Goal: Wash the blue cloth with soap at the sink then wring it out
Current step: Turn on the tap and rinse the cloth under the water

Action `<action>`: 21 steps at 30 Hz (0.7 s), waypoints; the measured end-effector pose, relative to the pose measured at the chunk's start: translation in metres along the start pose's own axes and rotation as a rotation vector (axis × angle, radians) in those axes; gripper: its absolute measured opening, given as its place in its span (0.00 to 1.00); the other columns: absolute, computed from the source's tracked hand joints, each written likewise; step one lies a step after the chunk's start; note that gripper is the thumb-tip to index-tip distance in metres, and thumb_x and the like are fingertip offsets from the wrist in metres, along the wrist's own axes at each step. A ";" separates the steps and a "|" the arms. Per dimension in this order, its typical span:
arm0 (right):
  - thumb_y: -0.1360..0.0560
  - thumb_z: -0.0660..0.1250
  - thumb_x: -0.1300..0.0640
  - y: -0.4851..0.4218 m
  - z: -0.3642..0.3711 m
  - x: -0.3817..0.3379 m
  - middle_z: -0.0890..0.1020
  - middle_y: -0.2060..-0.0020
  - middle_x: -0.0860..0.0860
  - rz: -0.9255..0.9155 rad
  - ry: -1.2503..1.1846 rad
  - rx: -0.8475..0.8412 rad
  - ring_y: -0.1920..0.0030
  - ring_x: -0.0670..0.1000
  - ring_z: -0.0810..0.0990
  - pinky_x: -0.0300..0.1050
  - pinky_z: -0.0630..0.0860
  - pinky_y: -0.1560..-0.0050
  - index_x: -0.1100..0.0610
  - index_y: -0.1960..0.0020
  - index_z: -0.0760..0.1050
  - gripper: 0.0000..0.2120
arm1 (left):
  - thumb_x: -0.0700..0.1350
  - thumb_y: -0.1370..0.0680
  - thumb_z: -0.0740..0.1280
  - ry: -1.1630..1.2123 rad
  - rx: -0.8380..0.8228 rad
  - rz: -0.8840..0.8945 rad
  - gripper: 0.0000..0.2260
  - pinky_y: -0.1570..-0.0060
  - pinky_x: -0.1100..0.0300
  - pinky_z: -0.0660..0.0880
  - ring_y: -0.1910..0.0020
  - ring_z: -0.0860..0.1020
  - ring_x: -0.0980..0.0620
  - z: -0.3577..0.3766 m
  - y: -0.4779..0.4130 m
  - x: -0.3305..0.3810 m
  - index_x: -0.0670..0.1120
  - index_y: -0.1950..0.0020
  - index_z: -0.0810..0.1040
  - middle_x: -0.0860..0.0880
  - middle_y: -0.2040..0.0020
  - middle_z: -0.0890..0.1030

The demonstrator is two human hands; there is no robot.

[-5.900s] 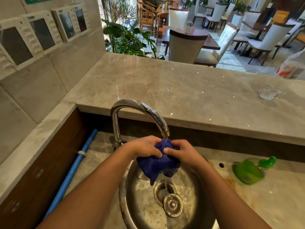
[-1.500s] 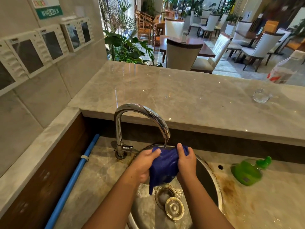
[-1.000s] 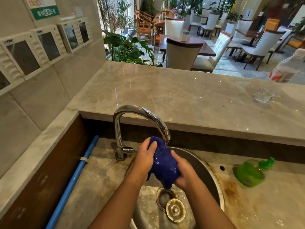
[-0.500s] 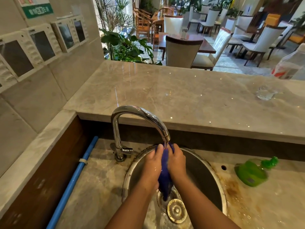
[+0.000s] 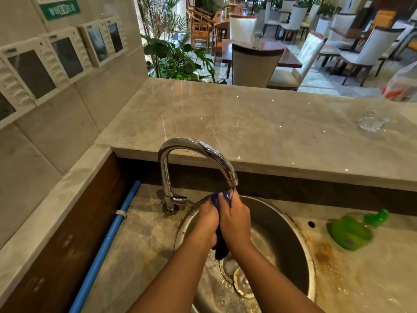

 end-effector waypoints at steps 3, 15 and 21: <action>0.17 0.60 0.54 -0.011 -0.009 0.029 0.78 0.64 0.50 0.195 -0.068 0.061 0.63 0.51 0.78 0.47 0.75 0.61 0.57 0.56 0.71 0.11 | 0.53 0.17 0.63 -0.045 -0.040 0.102 0.12 0.43 0.44 0.80 0.48 0.84 0.43 0.002 0.007 0.007 0.48 0.45 0.81 0.42 0.48 0.86; 0.18 0.62 0.53 0.020 -0.029 0.011 0.82 0.56 0.54 0.273 -0.393 0.149 0.56 0.55 0.83 0.51 0.81 0.53 0.53 0.52 0.76 0.07 | 0.47 0.16 0.60 -0.096 -0.030 0.110 0.11 0.42 0.42 0.78 0.44 0.80 0.41 -0.016 0.007 0.024 0.47 0.35 0.75 0.43 0.40 0.81; 0.18 0.63 0.52 0.019 -0.011 0.003 0.81 0.63 0.51 0.175 -0.152 0.126 0.62 0.48 0.80 0.48 0.77 0.58 0.56 0.55 0.75 0.10 | 0.51 0.18 0.65 0.040 -0.093 -0.096 0.15 0.60 0.55 0.77 0.62 0.81 0.44 0.009 0.016 0.000 0.42 0.58 0.81 0.44 0.66 0.83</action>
Point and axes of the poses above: each hand's wrist, its own y-axis away from the middle knuckle, its own z-axis out of the palm, x = y × z, the point moved 9 cm from there along -y, towards the middle knuckle
